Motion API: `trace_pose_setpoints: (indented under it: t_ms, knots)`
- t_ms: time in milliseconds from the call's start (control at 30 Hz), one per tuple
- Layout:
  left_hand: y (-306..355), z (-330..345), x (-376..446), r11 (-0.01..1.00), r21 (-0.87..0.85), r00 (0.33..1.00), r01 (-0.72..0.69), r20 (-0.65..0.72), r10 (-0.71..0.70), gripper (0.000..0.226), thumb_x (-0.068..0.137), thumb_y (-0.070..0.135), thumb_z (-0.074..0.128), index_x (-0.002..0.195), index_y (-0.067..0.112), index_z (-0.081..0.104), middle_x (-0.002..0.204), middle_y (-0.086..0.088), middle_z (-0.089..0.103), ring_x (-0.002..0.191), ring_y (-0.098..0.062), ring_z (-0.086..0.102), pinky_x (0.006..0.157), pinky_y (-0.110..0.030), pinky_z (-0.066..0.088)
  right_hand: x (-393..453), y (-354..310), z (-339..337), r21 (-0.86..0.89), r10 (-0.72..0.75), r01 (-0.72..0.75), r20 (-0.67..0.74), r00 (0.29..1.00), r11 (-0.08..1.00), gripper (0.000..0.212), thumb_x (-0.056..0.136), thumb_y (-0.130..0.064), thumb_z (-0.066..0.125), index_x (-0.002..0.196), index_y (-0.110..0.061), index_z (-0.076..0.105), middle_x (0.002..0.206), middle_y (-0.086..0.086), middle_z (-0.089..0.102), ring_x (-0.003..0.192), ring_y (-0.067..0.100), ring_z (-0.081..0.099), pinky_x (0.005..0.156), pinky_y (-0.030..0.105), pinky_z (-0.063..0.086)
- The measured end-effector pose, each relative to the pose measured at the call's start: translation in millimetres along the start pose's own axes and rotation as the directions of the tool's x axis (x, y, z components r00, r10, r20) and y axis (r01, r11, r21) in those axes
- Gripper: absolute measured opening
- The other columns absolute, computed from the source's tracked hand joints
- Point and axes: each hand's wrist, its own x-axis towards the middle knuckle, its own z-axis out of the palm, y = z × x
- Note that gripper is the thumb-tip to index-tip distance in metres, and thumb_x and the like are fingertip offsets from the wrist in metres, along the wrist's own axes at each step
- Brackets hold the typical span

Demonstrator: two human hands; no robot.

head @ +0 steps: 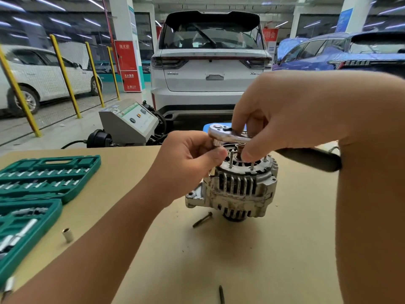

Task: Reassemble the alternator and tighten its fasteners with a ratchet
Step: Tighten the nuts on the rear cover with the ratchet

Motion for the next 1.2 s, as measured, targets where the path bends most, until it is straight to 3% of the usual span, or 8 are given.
trace_pose_setpoints:
  t_ms: [133,267,433,600,767,900,1067,1200]
  knots:
    - [2,-8,0,0.999,-0.031,0.997,0.009,0.079,-0.007,0.009,0.096,0.003,0.066,0.089,-0.003,0.070,0.073,-0.028,0.062,0.050,-0.015,0.049,0.046,-0.024,0.040,4,4,6,-0.019,-0.005,0.003,-0.103,0.995,1.000,0.017,0.081,-0.027,0.080,0.095,-0.036,0.075,0.074,-0.013,0.064,0.071,0.007,0.060,0.065,0.031,0.051]
    - [-2,-1,-1,0.999,0.012,0.999,-0.029,-0.024,0.030,0.011,0.094,0.004,0.070,0.084,0.003,0.072,0.062,-0.013,0.061,0.051,-0.017,0.053,0.046,-0.024,0.043,-3,-3,-1,0.006,-0.027,0.027,0.028,0.999,1.000,0.035,0.056,-0.058,0.073,0.083,-0.035,0.072,0.070,-0.027,0.067,0.065,-0.006,0.062,0.060,0.029,0.050]
    - [-2,-8,1,1.000,-0.024,0.999,-0.006,0.043,0.007,0.009,0.094,0.004,0.068,0.089,-0.003,0.071,0.075,-0.029,0.064,0.054,-0.021,0.056,0.047,-0.029,0.045,6,1,7,-0.012,-0.020,0.018,-0.140,0.990,1.000,0.020,0.085,-0.018,0.076,0.090,-0.037,0.074,0.079,-0.014,0.068,0.074,0.007,0.061,0.061,0.027,0.048]
    - [-3,5,-1,0.999,0.033,0.999,-0.043,-0.029,0.044,0.019,0.095,0.011,0.071,0.078,0.020,0.073,0.056,-0.002,0.059,0.048,-0.014,0.050,0.044,-0.025,0.042,0,1,1,-0.044,-0.010,0.010,0.005,1.000,0.999,0.026,0.065,-0.053,0.077,0.081,-0.033,0.073,0.064,-0.025,0.066,0.058,0.001,0.063,0.060,0.030,0.050]
    - [-4,-5,0,0.999,-0.026,0.997,-0.026,0.078,0.028,0.013,0.096,0.010,0.068,0.089,-0.002,0.070,0.077,-0.032,0.061,0.054,-0.023,0.054,0.046,-0.032,0.046,3,10,4,-0.012,-0.010,0.009,-0.098,0.995,1.000,0.014,0.084,-0.027,0.077,0.091,-0.038,0.074,0.071,-0.015,0.064,0.068,0.002,0.057,0.061,0.025,0.043]
    - [-5,5,-2,0.998,0.024,0.998,-0.057,-0.034,0.058,0.012,0.092,0.018,0.071,0.081,0.013,0.074,0.060,-0.012,0.061,0.048,-0.021,0.051,0.045,-0.035,0.046,-7,2,-2,0.043,-0.037,0.034,0.069,0.997,0.998,0.031,0.064,-0.058,0.073,0.081,-0.033,0.074,0.061,-0.022,0.069,0.057,-0.003,0.064,0.063,0.030,0.052]
    - [-4,-5,-1,0.999,-0.024,0.998,-0.027,0.054,0.029,0.013,0.094,0.009,0.069,0.087,-0.002,0.070,0.070,-0.024,0.059,0.053,-0.023,0.054,0.048,-0.033,0.047,3,7,3,0.013,0.007,-0.006,-0.107,0.994,1.000,0.019,0.085,-0.021,0.077,0.088,-0.039,0.073,0.073,-0.015,0.066,0.067,0.003,0.060,0.057,0.025,0.041]
    - [-5,2,-1,1.000,0.024,0.999,-0.011,-0.033,0.012,0.014,0.094,0.015,0.072,0.080,0.014,0.075,0.062,-0.014,0.063,0.050,-0.021,0.057,0.048,-0.032,0.049,1,2,3,-0.005,-0.024,0.024,-0.009,1.000,1.000,0.012,0.077,-0.039,0.079,0.083,-0.033,0.070,0.061,-0.013,0.068,0.055,0.002,0.062,0.055,0.025,0.042]
